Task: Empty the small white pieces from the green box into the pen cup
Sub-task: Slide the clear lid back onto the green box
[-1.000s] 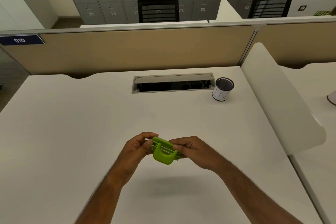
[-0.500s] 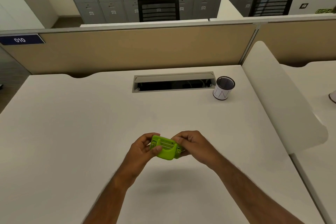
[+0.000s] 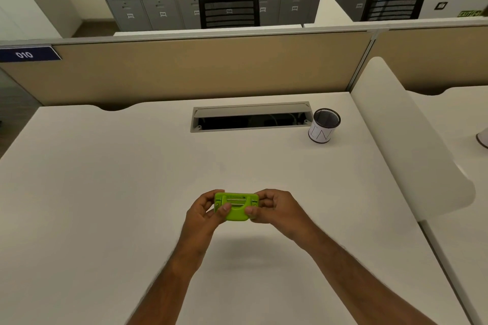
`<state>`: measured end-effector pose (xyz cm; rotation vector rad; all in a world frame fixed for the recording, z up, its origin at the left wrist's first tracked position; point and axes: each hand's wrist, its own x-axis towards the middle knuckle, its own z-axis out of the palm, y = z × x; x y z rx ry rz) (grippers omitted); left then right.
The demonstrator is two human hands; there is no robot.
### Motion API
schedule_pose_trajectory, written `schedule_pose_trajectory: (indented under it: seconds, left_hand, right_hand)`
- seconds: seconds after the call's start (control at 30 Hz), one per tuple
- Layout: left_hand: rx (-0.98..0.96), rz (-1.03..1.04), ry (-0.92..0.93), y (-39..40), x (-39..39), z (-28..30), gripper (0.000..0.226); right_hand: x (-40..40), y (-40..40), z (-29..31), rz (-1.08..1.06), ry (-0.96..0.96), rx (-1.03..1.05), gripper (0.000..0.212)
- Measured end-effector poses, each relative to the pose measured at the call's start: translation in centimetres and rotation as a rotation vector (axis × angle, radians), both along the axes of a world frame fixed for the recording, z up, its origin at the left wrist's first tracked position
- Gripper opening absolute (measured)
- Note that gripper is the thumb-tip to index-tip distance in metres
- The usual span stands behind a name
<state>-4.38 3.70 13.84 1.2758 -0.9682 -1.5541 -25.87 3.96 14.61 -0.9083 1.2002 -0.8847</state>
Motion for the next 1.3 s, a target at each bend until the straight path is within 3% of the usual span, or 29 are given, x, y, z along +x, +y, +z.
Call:
schedule_pose_trajectory:
  seconds: [0.27,0.57,0.7,0.83,0.97,1.3]
  left_hand:
    - [0.066,0.049,-0.033,-0.3,-0.8,-1.5,0.051]
    - [0.151,0.039,-0.124,-0.1,-1.4,-5.3,0.04]
    - [0.183,0.031,-0.253,-0.1,-1.5,-7.1,0.06]
    - [0.163,-0.003,-0.412,0.0,-2.3,-8.1,0.06]
    - [0.183,-0.014,-0.524,0.0,-2.5,-9.6,0.074]
    - [0.151,-0.03,-0.555,-1.5,-2.7,-10.2,0.074]
  right_hand:
    - [-0.1,-0.2,-1.7,-0.053,-0.033,0.123,0.036]
    - [-0.1,0.0,-5.3,-0.092,-0.03,0.192,0.029]
    - [0.3,-0.1,-7.3,-0.12,0.04,0.22,0.033]
    - [1.1,0.1,-9.4,-0.163,0.097,0.24,0.04]
    - [1.5,0.1,-10.5,-0.164,0.127,0.234,0.038]
    - [1.3,-1.1,-13.3,-0.143,0.332,0.082,0.033]
